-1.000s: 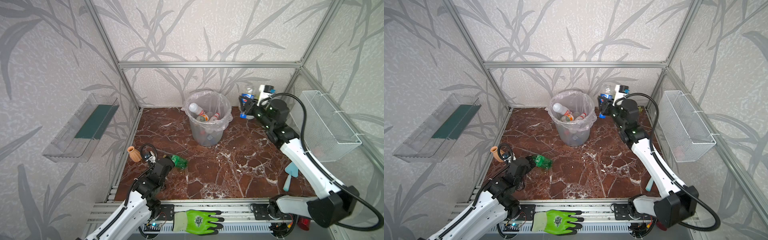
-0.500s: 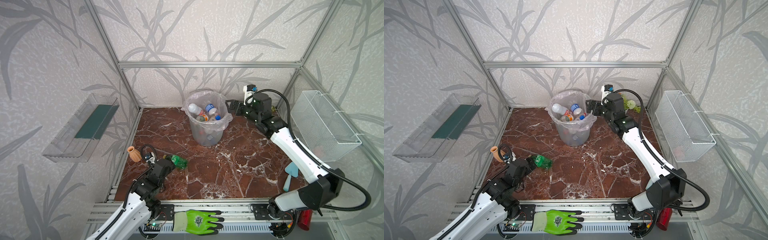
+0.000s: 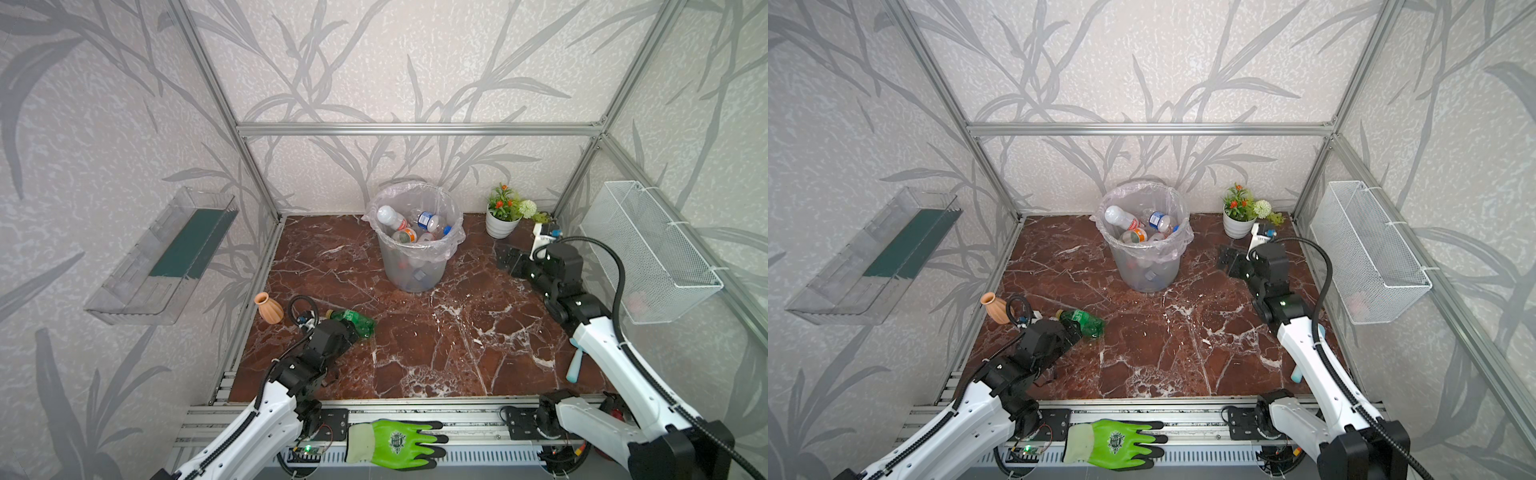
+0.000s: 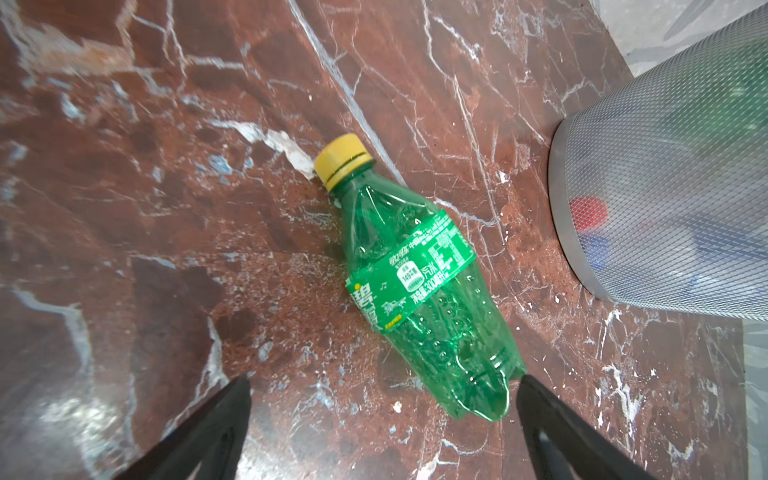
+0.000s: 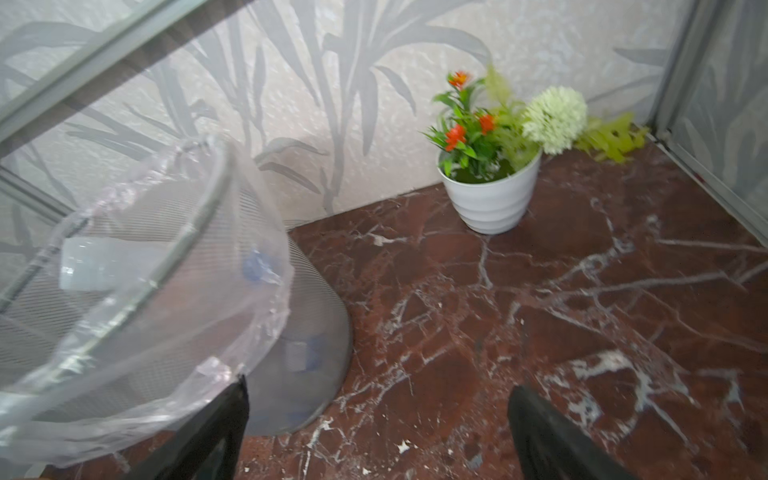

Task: Throw the plastic bottles in the bin
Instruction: 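Lower the left gripper onto the green yellow-capped bottle while the right gripper withdraws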

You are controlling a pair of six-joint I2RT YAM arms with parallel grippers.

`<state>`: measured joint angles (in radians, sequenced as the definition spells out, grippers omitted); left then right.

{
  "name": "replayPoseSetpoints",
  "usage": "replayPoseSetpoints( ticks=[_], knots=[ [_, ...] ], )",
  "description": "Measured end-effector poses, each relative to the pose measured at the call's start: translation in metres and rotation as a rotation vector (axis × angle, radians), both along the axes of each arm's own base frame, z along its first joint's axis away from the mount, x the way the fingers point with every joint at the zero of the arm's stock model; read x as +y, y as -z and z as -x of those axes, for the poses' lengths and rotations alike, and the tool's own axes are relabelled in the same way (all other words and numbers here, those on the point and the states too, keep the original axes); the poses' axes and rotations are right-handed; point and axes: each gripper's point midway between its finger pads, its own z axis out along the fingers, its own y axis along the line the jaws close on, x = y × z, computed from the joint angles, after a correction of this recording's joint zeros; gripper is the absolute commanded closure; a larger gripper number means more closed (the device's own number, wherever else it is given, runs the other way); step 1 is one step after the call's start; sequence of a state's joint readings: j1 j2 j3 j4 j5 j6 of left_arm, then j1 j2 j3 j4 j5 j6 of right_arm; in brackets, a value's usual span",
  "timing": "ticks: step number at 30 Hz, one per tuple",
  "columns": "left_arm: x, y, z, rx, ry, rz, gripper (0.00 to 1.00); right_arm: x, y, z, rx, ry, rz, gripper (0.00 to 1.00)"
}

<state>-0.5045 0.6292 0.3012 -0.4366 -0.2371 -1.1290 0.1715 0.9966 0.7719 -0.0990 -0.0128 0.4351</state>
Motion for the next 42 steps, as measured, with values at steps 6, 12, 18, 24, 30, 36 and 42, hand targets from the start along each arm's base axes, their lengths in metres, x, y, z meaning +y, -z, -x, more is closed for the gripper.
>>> replayPoseSetpoints(
  ticks=[6, 12, 18, 24, 30, 36, 42],
  knots=[
    [-0.001, 0.004, -0.005, -0.007, -0.018, 0.013, 0.01, -0.020, 0.064, 0.030, 0.104, 0.059, -0.009, 0.03],
    [-0.003, 0.007, -0.010, 0.002, -0.028, 0.003, 0.01, -0.025, 0.084, 0.041, 0.136, 0.078, -0.015, 0.02],
    [-0.004, 0.011, -0.018, 0.044, -0.051, -0.008, 0.01, -0.028, 0.087, 0.043, 0.138, 0.091, -0.014, 0.02],
    [-0.008, 0.002, -0.035, 0.045, -0.070, -0.006, 0.01, -0.032, 0.086, 0.044, 0.133, 0.111, -0.009, 0.02],
    [-0.009, 0.015, -0.048, 0.115, -0.089, -0.015, 0.01, -0.035, 0.091, 0.045, 0.143, 0.121, -0.008, 0.02],
    [-0.013, 0.026, -0.056, 0.161, -0.081, -0.020, 0.01, -0.039, 0.090, 0.047, 0.139, 0.130, -0.005, 0.01],
    [-0.024, 0.035, -0.069, 0.180, -0.050, -0.007, 0.07, -0.045, 0.088, 0.047, 0.132, 0.146, -0.005, 0.01]
  ],
)
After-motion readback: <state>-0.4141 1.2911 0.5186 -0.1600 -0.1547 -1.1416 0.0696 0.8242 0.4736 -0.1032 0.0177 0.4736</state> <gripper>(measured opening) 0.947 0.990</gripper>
